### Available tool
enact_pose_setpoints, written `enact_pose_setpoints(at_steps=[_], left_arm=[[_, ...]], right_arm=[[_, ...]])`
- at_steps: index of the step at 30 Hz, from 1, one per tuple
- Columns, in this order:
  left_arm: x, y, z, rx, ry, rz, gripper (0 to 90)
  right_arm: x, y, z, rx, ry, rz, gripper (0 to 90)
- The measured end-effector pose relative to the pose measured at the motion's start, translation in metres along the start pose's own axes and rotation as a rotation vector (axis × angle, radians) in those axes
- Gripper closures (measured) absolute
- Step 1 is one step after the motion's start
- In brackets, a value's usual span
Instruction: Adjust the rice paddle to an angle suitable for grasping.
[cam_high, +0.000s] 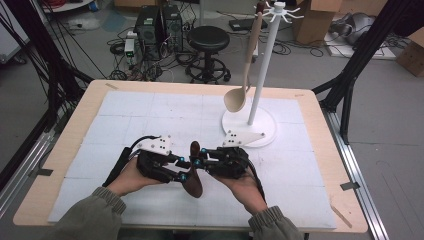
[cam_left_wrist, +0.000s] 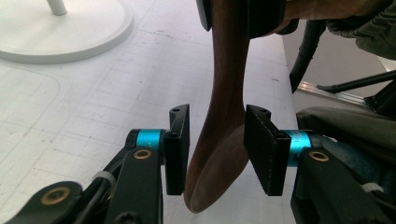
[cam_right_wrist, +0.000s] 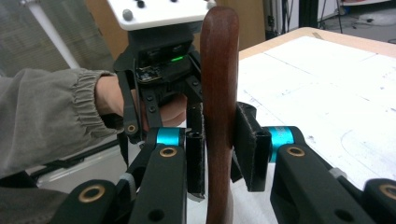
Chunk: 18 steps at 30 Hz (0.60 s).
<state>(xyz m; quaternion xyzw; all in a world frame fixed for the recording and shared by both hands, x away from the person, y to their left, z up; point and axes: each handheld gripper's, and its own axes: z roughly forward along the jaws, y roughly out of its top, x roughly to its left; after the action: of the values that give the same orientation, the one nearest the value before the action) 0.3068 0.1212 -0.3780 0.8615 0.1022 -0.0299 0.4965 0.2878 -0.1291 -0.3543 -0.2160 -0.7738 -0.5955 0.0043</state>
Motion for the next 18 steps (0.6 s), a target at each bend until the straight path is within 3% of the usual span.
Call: enact_pose_setpoints(at_steps=[7,18], left_arm=[[-0.0023,0.0003,0.0014,0.003,-0.019,0.018,69.8],[-0.0040,0.0006,0.0019,0.010,-0.019,0.025,71.1]], right_arm=[[0.0034,0.0010,0.0014,0.007,0.003,-0.028,75.9],[0.0074,-0.0067,0.0043,0.032,-0.015,-0.059,75.7]])
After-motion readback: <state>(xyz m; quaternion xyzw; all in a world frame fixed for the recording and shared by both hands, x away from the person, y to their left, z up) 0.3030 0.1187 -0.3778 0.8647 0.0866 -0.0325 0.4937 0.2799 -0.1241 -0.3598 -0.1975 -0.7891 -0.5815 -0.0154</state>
